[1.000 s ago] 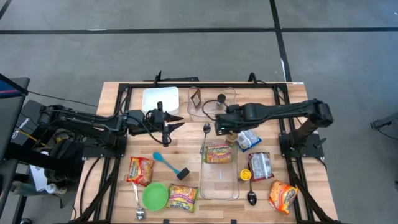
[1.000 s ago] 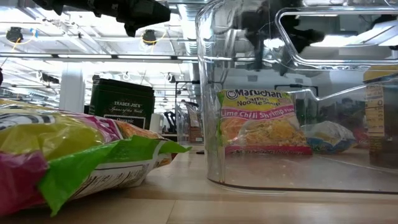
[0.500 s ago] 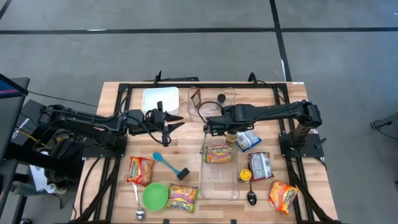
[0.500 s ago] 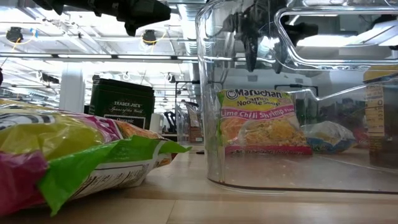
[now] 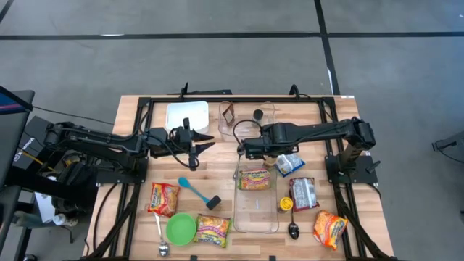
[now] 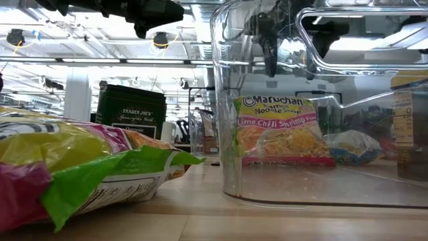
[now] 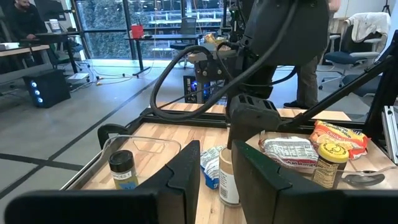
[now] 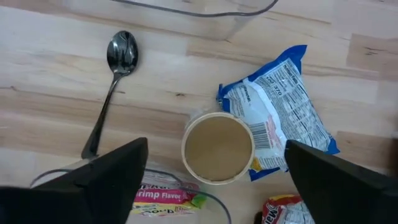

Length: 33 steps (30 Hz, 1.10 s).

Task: Pick & Place Food Item
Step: Put the gold seasoning bottle into the top transparent bin

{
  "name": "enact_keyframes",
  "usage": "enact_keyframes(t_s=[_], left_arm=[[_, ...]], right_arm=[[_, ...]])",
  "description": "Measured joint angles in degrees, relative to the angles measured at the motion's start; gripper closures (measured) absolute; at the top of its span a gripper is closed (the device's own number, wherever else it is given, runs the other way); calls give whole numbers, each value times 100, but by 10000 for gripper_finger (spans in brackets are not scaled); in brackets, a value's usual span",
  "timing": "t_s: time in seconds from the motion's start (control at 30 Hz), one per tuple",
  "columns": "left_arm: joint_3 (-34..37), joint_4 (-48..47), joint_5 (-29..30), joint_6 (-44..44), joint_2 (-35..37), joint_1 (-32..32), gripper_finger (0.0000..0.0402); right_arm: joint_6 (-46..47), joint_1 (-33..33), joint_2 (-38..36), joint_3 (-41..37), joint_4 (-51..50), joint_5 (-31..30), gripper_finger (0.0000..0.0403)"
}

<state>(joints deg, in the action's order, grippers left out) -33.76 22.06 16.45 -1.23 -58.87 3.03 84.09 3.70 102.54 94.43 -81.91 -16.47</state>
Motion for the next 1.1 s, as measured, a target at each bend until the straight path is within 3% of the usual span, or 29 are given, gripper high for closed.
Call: enact_keyframes(t_s=[0.1,0.53,1.1], left_arm=[[0,0,0,2,-2,1,314],[0,0,0,0,-2,0,314],[0,2,0,1,-1,1,314]], right_arm=[[-2,4,0,0,-11,0,6],[146,39,-17,-738,439,-10,4],[507,2,-26,-930,695,-35,3]])
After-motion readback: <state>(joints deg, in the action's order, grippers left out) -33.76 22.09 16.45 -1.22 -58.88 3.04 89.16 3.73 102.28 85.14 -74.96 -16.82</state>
